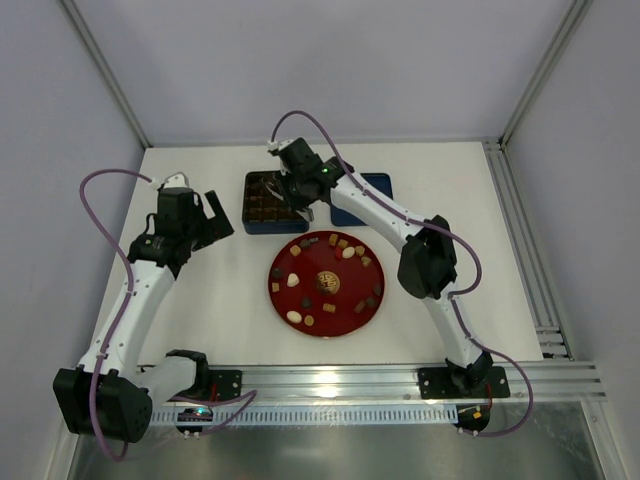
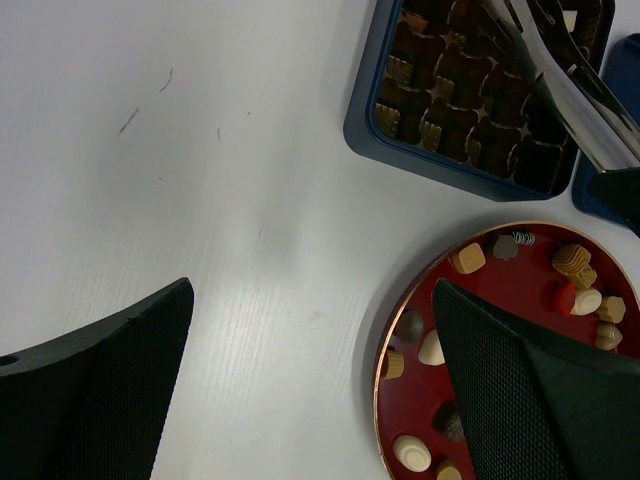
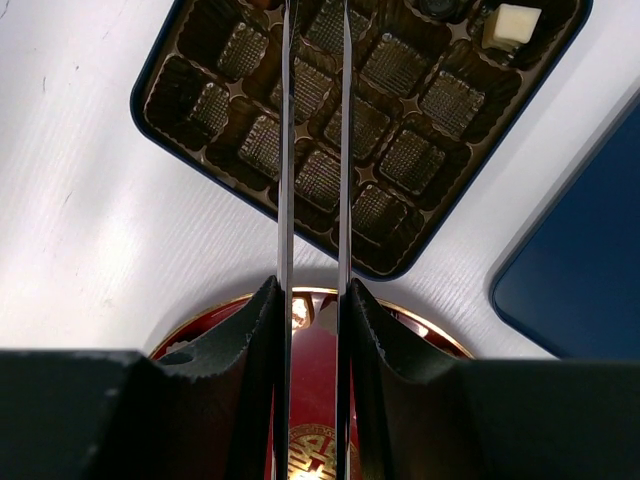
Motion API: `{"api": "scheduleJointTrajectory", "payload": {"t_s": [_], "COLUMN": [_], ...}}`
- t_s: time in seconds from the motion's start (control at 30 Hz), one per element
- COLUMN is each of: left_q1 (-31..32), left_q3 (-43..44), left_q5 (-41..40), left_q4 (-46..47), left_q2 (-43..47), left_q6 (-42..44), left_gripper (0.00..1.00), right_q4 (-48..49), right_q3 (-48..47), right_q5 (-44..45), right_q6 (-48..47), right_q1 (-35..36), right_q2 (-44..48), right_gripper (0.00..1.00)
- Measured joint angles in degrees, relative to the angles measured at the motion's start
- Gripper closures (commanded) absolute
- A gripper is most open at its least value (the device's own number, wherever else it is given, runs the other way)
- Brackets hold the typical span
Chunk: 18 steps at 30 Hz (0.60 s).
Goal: Pack the chocolate
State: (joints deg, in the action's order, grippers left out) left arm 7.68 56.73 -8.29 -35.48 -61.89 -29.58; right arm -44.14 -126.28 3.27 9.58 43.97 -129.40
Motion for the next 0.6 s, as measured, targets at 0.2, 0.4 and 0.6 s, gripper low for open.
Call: {"api": "scheduleJointTrajectory", "payload": {"t_s": [0.2, 0.4, 0.6], "left_q1": [0.0, 0.0, 0.0], "left_q3": [0.0, 0.0, 0.0], "left_q5": [0.0, 0.0, 0.0], "left_q4": [0.0, 0.0, 0.0], "left_q2": [0.0, 0.0, 0.0], "left_q6": [0.0, 0.0, 0.0], "left_gripper": [0.00, 0.00, 0.00], "right_q4": [0.6, 0.9, 0.9], "right_q3": [1.1, 1.4, 1.5], "right_q5": [0.1, 0.0, 0.1], "right_q6": [0.1, 0.3, 0.5], "right_q1": [0.0, 0.0, 0.0], "right_q2": [0.0, 0.0, 0.0], "right_gripper": [0.71, 0.71, 0.66]}}
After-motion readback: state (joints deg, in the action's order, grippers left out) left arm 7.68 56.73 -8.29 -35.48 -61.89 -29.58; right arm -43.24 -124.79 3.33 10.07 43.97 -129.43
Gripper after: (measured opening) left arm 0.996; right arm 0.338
